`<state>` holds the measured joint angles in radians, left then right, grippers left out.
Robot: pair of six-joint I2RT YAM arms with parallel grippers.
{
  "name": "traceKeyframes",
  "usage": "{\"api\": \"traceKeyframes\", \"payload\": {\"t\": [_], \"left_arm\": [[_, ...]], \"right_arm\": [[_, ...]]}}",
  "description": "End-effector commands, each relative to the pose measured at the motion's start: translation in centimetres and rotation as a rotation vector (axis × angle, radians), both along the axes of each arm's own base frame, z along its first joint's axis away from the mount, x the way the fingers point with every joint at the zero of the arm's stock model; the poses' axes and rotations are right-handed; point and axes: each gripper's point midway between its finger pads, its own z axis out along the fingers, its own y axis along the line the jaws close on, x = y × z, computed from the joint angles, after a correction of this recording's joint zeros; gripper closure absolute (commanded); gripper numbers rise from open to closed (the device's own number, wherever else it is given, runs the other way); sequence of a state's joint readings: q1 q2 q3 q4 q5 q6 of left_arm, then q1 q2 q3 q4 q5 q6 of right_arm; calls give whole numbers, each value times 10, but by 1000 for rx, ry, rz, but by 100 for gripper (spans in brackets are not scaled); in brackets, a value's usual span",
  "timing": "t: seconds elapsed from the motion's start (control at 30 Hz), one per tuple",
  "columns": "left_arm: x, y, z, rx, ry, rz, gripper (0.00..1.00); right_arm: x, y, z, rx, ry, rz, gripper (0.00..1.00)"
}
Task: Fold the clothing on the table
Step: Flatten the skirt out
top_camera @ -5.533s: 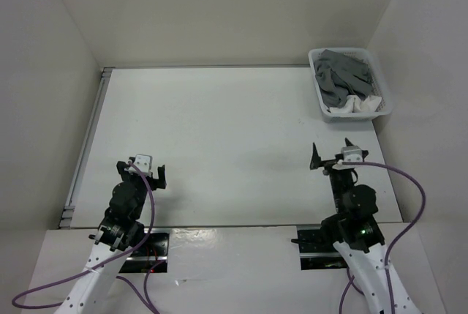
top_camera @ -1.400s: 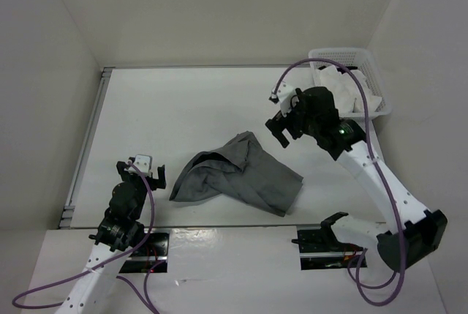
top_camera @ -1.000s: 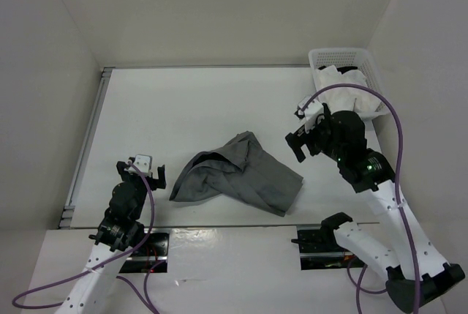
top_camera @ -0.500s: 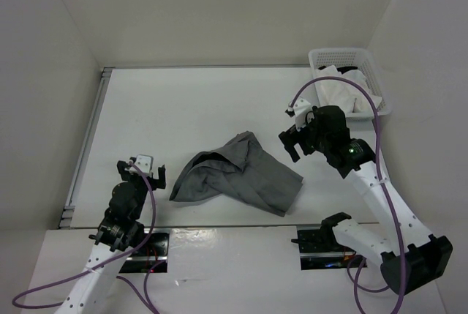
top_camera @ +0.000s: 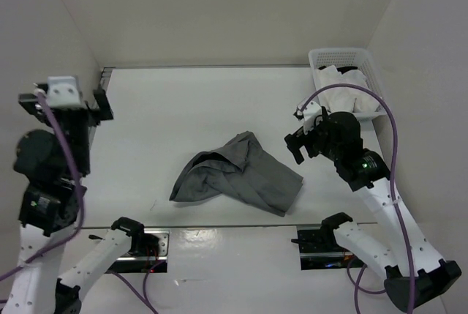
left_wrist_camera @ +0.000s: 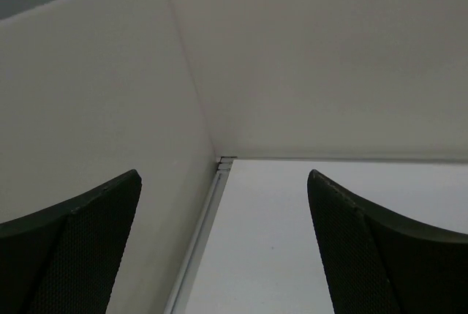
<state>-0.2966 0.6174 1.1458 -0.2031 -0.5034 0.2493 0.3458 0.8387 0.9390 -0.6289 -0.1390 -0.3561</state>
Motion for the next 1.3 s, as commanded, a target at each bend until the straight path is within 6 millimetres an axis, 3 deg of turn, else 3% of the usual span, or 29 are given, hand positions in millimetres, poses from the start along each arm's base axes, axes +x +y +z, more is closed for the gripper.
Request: {"api": "traceKeyframes", "payload": {"t": [0.0,0.03,0.07,0.13,0.17,0.2,0.23,0.33,0.37,0.4,0.43,0.57,0.73,1.03,1.07,1.2,1.27], "left_arm": [[-13,30,-27,-51,318,199,0],[-17,26,-27,-35,343,161,0],[-15,8,-32,5,364,37,0],[-25,15,-63,-48,336,51,0],[-26,3,-80,-43,357,-24,0],[-28,-3,-115,-32,410,-63,0],[-29,-3,-132,-20,439,-70,0],[-32,1,-125,-39,407,-54,0],[-30,3,-122,-39,409,-38,0],[-25,8,-126,-23,436,-6,0],[-23,9,-132,-18,465,8,0],[-3,19,-144,2,580,87,0],[19,8,-160,-41,664,40,0],[39,-10,-170,-154,750,-76,0],[41,-11,-169,-182,736,-80,0],[52,-25,-171,-234,737,-146,0],[57,-29,-174,-246,727,-169,0]], "right_arm": [[-1,2,14,38,-58,11,1],[2,1,17,37,-71,0,1],[2,2,18,36,-81,1,1],[10,3,25,43,-89,-12,1],[12,7,24,39,-79,-3,1],[23,11,21,28,-49,-3,1],[26,18,15,16,-17,13,1],[48,42,-17,-92,98,55,1],[57,47,-19,-136,98,48,1],[57,64,-29,-176,114,98,1],[60,76,-54,-229,169,126,3],[54,127,-79,-310,184,256,3],[51,156,-111,-370,230,352,5],[40,186,-134,-388,276,449,7],[40,192,-130,-361,277,460,7],[14,212,-136,-380,290,529,8],[6,212,-140,-401,282,537,8]]}}
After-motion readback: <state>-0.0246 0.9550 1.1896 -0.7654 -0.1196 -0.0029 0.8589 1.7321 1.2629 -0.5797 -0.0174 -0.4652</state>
